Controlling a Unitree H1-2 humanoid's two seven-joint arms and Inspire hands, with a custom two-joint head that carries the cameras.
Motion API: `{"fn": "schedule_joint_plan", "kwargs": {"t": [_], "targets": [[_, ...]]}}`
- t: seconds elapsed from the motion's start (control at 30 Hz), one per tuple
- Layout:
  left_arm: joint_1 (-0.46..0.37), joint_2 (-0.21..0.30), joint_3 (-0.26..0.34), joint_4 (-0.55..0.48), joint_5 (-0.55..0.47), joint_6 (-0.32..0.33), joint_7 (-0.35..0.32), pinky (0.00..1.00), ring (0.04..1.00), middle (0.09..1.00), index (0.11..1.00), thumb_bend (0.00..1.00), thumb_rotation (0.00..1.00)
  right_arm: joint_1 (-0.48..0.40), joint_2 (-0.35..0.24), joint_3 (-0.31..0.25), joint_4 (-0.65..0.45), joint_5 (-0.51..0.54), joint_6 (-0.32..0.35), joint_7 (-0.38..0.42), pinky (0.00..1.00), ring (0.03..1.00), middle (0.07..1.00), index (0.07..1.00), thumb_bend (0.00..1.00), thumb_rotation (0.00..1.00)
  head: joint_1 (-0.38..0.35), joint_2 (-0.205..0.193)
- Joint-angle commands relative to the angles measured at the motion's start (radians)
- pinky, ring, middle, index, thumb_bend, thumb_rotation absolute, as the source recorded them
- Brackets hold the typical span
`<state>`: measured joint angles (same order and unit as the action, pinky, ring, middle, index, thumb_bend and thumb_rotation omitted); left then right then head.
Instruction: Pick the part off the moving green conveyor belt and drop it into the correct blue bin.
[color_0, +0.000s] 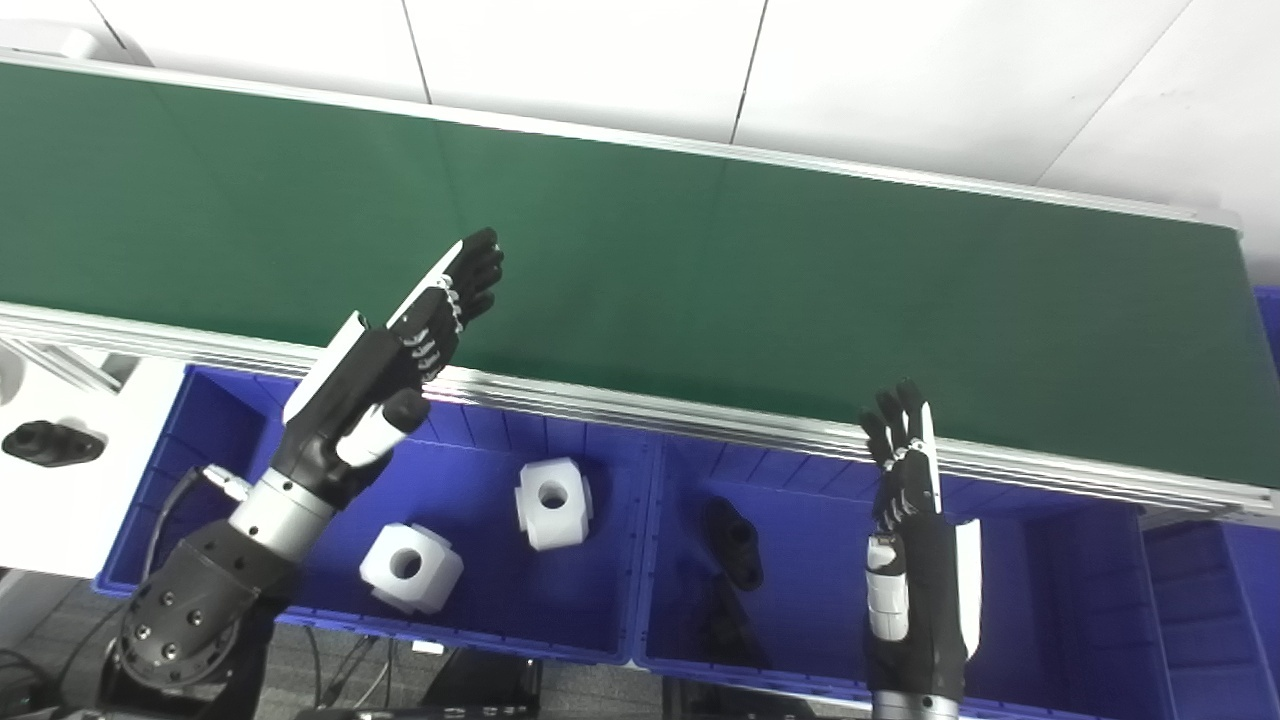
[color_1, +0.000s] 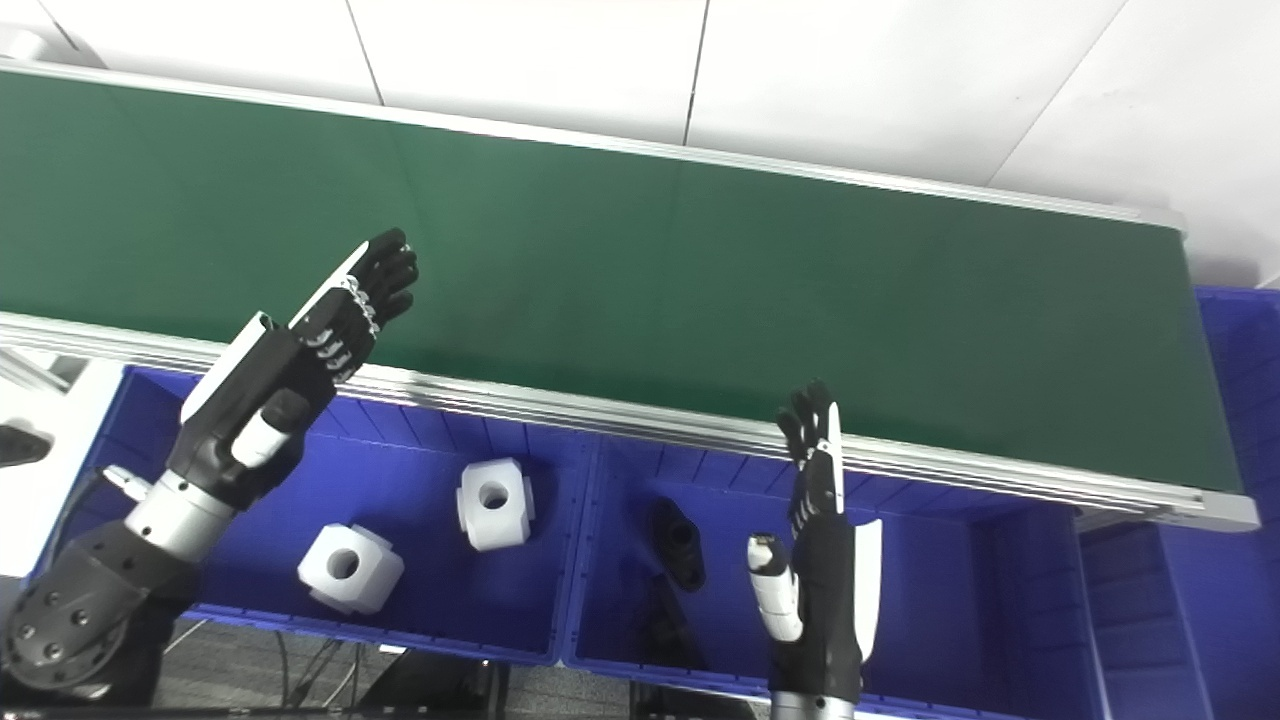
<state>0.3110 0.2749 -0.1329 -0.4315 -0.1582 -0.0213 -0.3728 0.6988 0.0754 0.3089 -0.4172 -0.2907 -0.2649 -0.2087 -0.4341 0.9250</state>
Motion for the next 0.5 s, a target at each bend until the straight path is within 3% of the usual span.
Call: {"fn": "schedule_joint_plan", "kwargs": {"t": [0.0, 0.47], "targets": [[0.002, 0.001, -0.005, -0.024, 0.005, -0.060, -0.001, 1.00, 1.000, 1.000, 1.000, 0.90, 0.89, 0.026, 0.055, 0.047, 0.013, -0.040, -0.078, -0.016, 1.00, 0.963, 0.969, 0.994, 0.84, 1.00, 0.001, 0.000], [0.154, -0.058, -0.010, -0.003, 0.047, -0.161, 0.060, 1.00, 1.000, 1.000, 1.000, 0.88, 0.90, 0.011, 0.027, 0.064, 0.035, -0.013, -0.064, 0.021, 0.93, 0.928, 0.948, 0.959, 0.83, 1.00, 0.036, 0.008]]}}
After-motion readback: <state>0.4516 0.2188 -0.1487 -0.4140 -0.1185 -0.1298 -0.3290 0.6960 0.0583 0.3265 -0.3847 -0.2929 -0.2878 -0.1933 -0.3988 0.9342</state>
